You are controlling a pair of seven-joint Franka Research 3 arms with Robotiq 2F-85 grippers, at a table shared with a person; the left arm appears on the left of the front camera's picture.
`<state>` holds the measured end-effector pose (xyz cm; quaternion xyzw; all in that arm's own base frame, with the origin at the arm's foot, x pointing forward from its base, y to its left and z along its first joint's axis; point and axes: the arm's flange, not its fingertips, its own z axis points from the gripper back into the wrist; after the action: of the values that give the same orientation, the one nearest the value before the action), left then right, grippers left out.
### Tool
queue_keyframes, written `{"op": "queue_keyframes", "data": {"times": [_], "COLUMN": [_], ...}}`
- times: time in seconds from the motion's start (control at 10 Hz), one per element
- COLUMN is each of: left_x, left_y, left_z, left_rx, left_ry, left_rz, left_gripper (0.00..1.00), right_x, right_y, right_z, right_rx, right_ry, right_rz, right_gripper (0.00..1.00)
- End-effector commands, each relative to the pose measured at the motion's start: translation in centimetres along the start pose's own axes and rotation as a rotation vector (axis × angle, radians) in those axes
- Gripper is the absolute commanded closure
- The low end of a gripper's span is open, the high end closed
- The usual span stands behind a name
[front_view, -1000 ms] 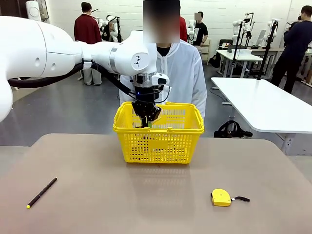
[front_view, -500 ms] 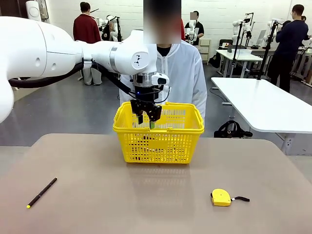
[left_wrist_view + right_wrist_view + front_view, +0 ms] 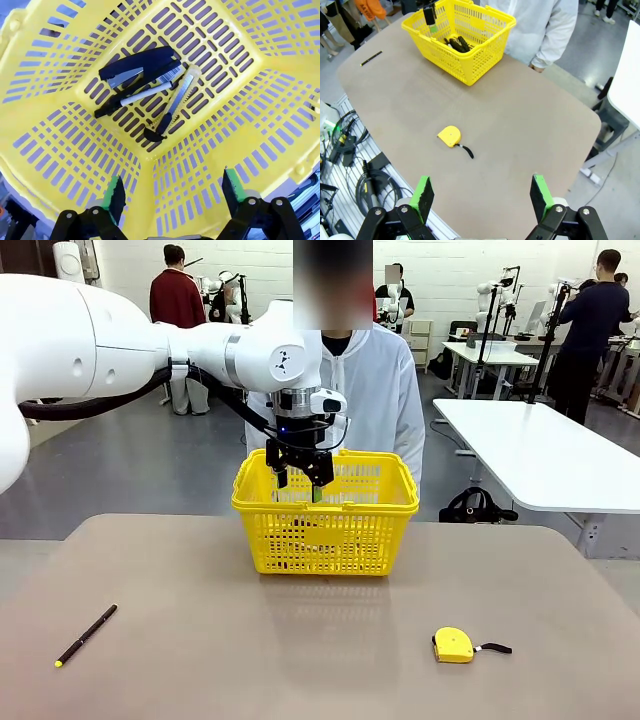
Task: Place the items the person wants into the basket.
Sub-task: Pick up the item the person points to and place it in the Market Basket.
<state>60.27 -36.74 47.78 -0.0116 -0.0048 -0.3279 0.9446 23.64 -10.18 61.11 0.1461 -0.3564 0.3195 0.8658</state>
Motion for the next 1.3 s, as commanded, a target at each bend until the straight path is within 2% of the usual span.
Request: {"op": "queue_keyframes", "data": {"times": [0.0,0.1,0.3,0.5,0.6,0.7,0.8,1.0,1.1,1.2], "left_x": [-2.8,-6.7,-17.7,-24.2,-27.8,-30.2,-30.9,-33.3,-33.0,-30.8], "left_y": [0.0,0.1,-1.8,-1.3,-2.5,-2.3,-0.7,-0.8,-0.2,1.1], "left_z": [3.1,5.6,7.5,7.9,6.4,5.4,5.7,4.2,4.3,4.9], "left_rx": [0.016,0.017,0.118,0.141,0.136,0.118,0.109,0.073,0.06,0.064], "left_ry": [-0.007,-0.02,-0.107,-0.097,-0.106,-0.127,-0.145,-0.196,-0.187,-0.16], "left_rz": [0.04,0.034,0.139,0.149,0.163,0.171,0.17,0.219,0.236,0.228], "left_gripper": [0.0,0.0,0.0,0.0,0.0,0.0,0.0,0.0,0.0,0.0], "right_x": [0.1,0.1,0.1,0.1,0.1,0.1,0.1,0.1,0.1,0.1], "right_y": [-0.1,-0.1,-0.1,-0.1,-0.1,-0.1,-0.1,-0.1,-0.1,-0.1], "right_z": [-0.1,-0.1,-0.1,-0.1,-0.1,-0.1,-0.1,-0.1,-0.1,-0.1], "right_rx": [0.004,0.004,0.004,0.004,0.004,0.004,0.004,0.004,0.004,0.004], "right_ry": [0.008,0.008,0.008,0.008,0.008,0.008,0.008,0.008,0.008,0.008], "right_rz": [-0.004,-0.004,-0.004,-0.004,-0.004,-0.004,-0.004,-0.004,-0.004,-0.004], "right_gripper": [0.0,0.0,0.0,0.0,0.0,0.0,0.0,0.0,0.0,0.0]}}
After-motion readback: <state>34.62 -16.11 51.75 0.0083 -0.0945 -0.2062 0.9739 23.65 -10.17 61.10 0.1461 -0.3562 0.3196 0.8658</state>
